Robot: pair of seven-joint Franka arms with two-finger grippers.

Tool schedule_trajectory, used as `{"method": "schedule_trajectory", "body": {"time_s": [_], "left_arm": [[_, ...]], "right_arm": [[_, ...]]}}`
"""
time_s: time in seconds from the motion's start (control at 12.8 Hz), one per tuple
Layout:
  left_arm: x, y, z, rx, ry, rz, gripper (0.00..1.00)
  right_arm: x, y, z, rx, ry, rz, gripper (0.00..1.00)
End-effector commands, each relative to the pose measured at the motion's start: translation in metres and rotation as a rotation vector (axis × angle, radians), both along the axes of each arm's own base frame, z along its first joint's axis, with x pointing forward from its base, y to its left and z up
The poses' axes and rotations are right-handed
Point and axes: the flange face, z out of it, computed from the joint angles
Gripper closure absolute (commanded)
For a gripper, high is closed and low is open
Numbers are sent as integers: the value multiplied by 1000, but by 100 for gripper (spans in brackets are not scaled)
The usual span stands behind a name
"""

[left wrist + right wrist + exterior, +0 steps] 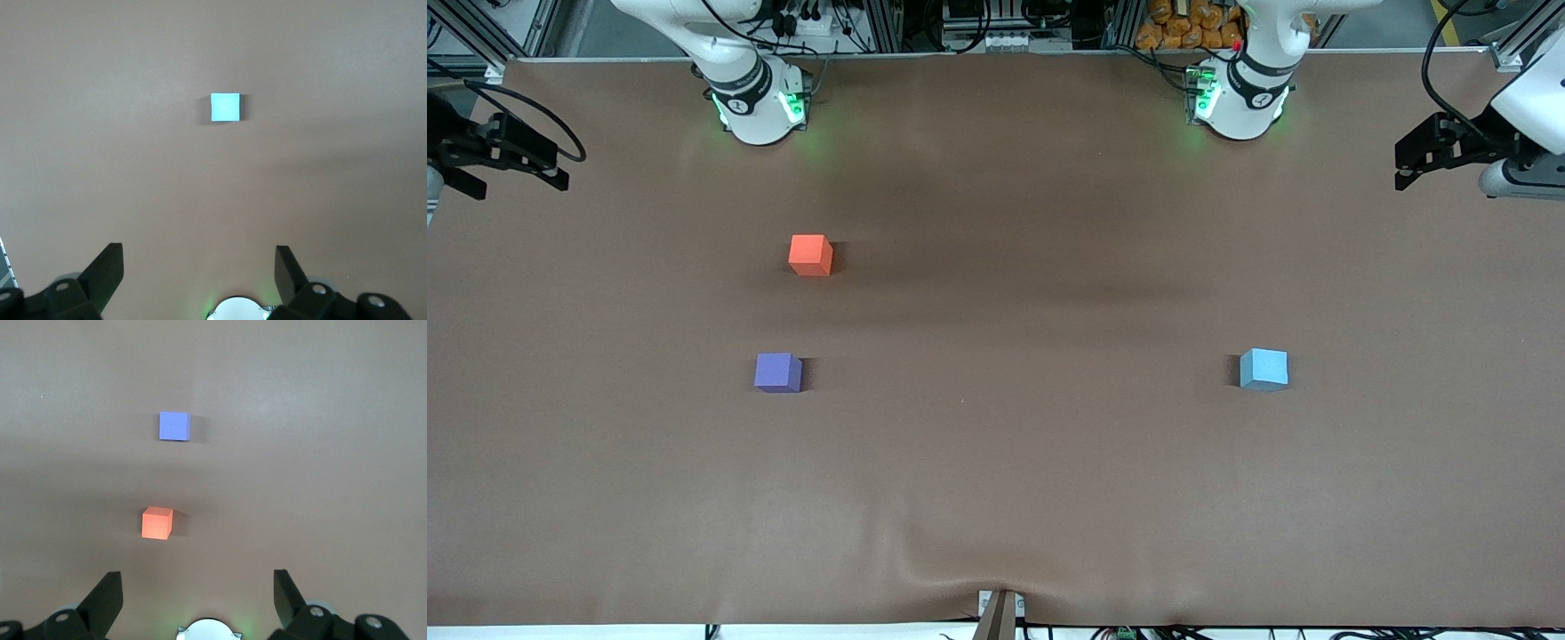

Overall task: Place blue block between orange and purple blocks
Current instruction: 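Reach the left gripper toward the light blue block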

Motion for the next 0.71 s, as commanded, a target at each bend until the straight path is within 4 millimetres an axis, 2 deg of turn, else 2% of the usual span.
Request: {"method": "schedule_trajectory", "body": {"time_s": [0.0, 0.24, 0.63], "left_arm": [[0, 0, 4, -15, 11, -3, 0], [4, 5, -1, -15, 18, 18, 0], [32, 2, -50, -9, 106, 28, 0]], "right_arm": [[-2, -1, 6, -18, -2, 7, 0], [-2, -3, 5, -18, 1, 1, 0], [-2, -5, 3, -17, 6, -2, 0]]}}
